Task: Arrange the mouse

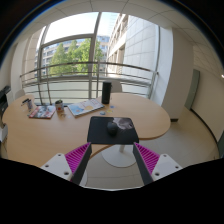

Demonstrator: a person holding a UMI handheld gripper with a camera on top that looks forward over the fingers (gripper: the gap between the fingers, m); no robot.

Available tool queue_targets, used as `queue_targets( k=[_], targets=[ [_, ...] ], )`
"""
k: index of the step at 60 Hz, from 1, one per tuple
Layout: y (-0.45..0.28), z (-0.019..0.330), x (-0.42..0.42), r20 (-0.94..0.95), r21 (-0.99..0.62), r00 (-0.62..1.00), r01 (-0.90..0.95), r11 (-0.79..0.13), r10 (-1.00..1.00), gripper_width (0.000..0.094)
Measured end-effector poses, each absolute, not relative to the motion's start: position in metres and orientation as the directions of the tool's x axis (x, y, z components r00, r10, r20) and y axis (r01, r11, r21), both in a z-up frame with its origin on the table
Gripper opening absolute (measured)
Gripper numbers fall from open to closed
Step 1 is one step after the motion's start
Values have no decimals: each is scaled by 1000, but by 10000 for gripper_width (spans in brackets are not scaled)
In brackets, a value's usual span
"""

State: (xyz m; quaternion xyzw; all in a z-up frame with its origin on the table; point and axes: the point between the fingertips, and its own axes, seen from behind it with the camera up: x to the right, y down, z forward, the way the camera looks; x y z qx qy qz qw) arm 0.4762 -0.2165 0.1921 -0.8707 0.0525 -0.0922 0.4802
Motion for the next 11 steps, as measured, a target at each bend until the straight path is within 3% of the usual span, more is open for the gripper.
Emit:
queue_targets(
  k=[11],
  targets=[
    [-218, 194, 470, 113, -844, 979, 4, -536, -170, 844]
  ],
)
